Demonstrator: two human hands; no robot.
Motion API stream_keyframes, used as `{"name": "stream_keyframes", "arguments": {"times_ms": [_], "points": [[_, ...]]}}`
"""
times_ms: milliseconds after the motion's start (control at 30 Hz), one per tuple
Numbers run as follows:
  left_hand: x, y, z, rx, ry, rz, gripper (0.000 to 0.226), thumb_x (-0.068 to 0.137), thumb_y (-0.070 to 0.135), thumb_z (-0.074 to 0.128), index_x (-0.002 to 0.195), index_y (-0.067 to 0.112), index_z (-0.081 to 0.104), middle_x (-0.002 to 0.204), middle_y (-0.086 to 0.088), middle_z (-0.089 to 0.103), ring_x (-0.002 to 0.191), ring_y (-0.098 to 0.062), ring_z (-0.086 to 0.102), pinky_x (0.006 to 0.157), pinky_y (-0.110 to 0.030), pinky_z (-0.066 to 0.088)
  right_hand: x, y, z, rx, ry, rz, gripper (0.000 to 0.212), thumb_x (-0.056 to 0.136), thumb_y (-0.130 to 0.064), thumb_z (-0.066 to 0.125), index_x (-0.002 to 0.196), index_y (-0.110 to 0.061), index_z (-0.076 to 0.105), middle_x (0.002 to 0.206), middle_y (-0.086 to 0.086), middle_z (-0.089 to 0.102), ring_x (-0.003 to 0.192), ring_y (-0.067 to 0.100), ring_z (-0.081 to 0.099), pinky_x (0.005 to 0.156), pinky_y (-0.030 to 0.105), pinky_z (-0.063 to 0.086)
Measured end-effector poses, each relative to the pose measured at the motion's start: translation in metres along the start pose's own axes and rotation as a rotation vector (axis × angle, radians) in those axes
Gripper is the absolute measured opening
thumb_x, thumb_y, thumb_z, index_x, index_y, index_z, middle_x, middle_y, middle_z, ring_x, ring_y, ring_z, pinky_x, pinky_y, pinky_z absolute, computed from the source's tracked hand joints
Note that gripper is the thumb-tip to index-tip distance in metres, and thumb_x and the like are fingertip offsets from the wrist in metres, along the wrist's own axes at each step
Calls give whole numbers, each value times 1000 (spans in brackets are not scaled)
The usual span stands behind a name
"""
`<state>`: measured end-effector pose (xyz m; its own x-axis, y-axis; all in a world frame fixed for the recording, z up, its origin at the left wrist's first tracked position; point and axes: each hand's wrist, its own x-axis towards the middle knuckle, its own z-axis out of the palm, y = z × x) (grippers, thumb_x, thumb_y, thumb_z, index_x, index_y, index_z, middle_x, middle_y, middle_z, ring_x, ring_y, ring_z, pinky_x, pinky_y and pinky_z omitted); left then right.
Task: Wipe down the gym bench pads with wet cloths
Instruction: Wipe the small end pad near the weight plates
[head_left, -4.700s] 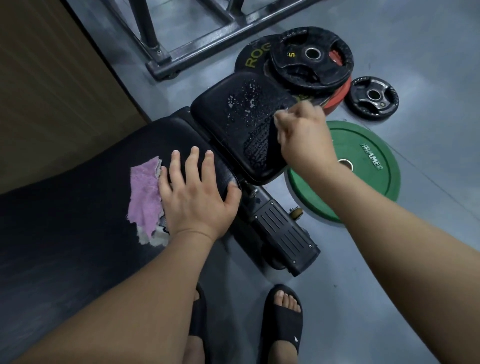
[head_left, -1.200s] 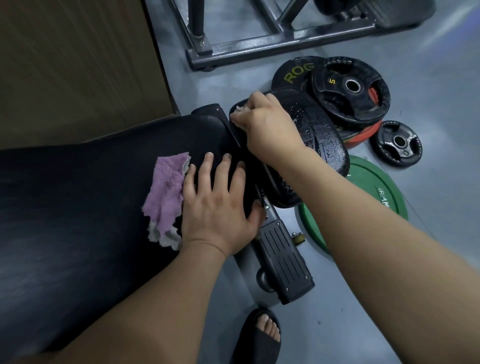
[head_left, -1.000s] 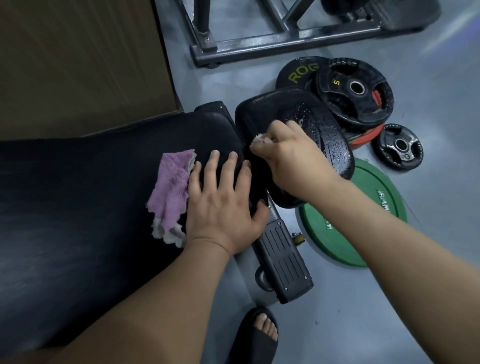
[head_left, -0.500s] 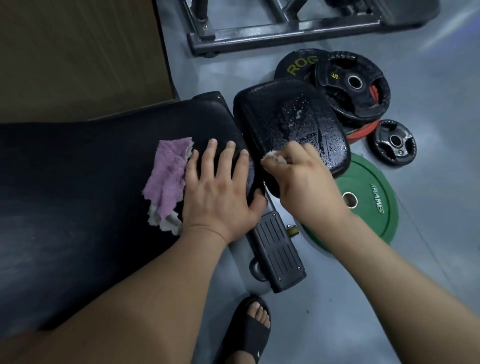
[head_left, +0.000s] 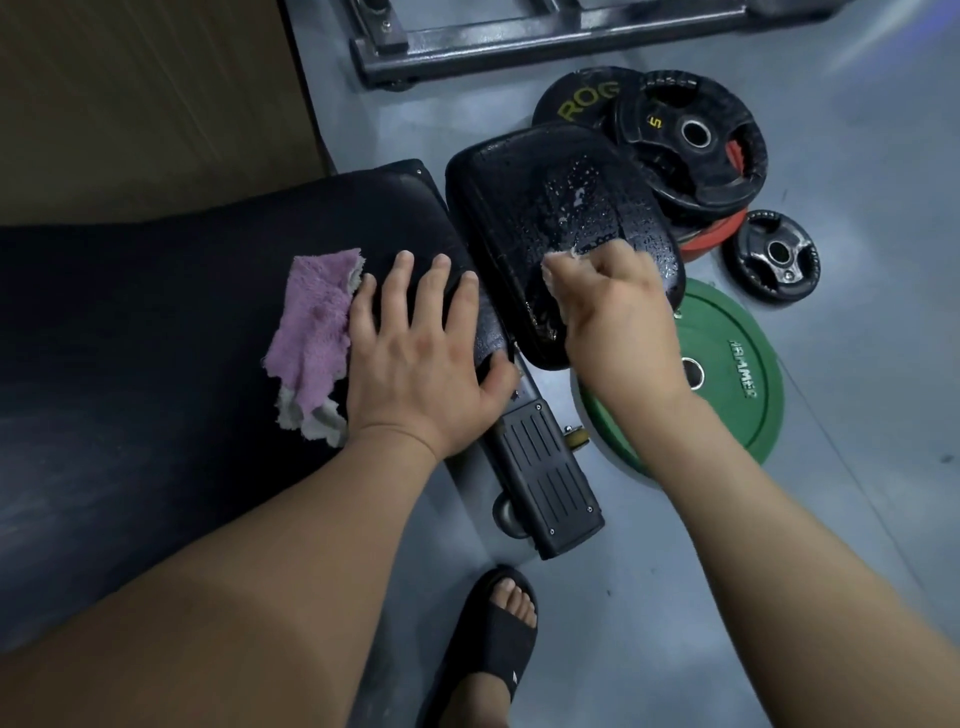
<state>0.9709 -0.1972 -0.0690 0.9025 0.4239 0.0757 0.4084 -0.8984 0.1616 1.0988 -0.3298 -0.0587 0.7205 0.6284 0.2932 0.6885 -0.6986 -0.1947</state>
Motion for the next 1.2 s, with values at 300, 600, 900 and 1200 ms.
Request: {"name": "stream_keyframes", "arguments": {"times_ms": [300, 600, 900, 1200], "points": [[-1, -1, -2, 15, -9, 1, 75, 89, 60, 39, 151, 18, 43, 158, -10, 38, 151, -36, 25, 121, -59, 19, -11, 26, -9, 36, 17, -35, 25, 102, -22, 57, 120, -16, 73, 94, 10, 58, 86, 32, 50, 69, 42, 47], [-2, -3, -1, 20, -7, 1, 74, 89, 59, 39, 151, 18, 43, 159, -10, 38, 151, -36, 25, 121, -59, 19, -20, 16, -6, 41, -3, -124, 30, 101, -10, 61, 130, -16, 67, 120, 8, 63, 101, 30, 52, 87, 37, 46], [-2, -3, -2, 19, -2, 4, 74, 88, 58, 41, 149, 17, 45, 157, -10, 40, 150, -37, 27, 120, -59, 20, 13, 36, -1, -25, 15, -22, 34, 97, -3, 55, 130, -7, 61, 111, 14, 62, 94, 35, 52, 85, 44, 46], [-2, -3, -2, 6, 2, 2, 74, 88, 58, 44, 149, 17, 46, 157, -10, 41, 150, -36, 26, 121, -59, 19, 48, 25, 7, -10, 32, 7, 18, 100, -18, 55, 98, -11, 71, 94, 11, 58, 86, 34, 52, 76, 37, 41]]}}
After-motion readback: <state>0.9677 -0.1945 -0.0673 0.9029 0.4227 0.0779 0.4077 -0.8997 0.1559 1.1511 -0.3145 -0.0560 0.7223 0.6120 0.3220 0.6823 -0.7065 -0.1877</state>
